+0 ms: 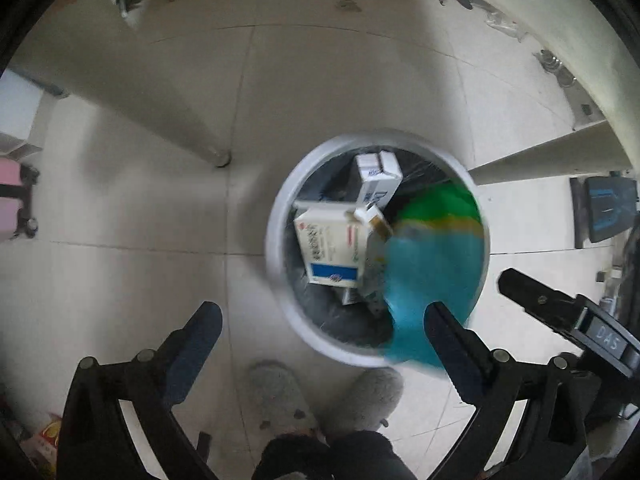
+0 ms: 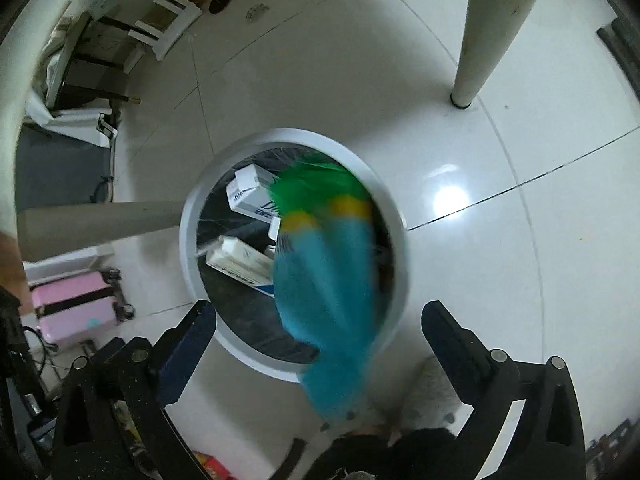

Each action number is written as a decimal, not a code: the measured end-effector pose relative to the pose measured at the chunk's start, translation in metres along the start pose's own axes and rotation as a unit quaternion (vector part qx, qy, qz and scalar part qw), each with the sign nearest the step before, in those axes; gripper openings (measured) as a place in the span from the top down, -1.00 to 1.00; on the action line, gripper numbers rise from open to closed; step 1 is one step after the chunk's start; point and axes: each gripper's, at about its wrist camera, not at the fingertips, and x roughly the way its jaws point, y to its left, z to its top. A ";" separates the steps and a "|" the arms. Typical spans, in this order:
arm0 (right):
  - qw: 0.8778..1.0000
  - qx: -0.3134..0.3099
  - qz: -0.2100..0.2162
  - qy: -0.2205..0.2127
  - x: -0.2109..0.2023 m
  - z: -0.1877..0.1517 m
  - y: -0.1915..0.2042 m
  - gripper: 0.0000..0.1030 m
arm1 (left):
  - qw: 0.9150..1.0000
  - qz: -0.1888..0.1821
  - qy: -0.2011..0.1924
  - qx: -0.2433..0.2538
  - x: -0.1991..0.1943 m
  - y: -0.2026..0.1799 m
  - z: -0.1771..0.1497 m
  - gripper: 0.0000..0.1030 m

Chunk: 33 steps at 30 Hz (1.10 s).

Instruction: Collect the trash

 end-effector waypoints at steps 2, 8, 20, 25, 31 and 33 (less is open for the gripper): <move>1.000 -0.010 -0.020 -0.003 -0.007 -0.006 0.001 -1.00 | 1.000 0.006 -0.002 -0.007 -0.006 0.001 -0.006 -1.00; 0.993 -0.044 -0.111 -0.017 -0.051 -0.037 0.012 -1.00 | 1.000 0.031 -0.003 -0.004 -0.050 0.005 -0.039 -1.00; 0.983 -0.086 -0.153 -0.049 -0.229 -0.093 0.063 -1.00 | 0.999 0.037 -0.031 0.018 -0.196 -0.008 -0.078 -1.00; 0.984 -0.099 -0.137 -0.055 -0.315 -0.118 0.091 -1.00 | 0.998 0.024 -0.046 0.022 -0.284 -0.014 -0.100 -1.00; 0.987 -0.112 -0.102 -0.058 -0.427 -0.156 0.122 -1.00 | 0.998 -0.018 -0.057 0.032 -0.375 -0.024 -0.127 -1.00; 0.987 -0.117 -0.092 -0.062 -0.460 -0.168 0.129 -1.00 | 0.997 -0.030 -0.064 0.040 -0.398 -0.028 -0.134 -1.00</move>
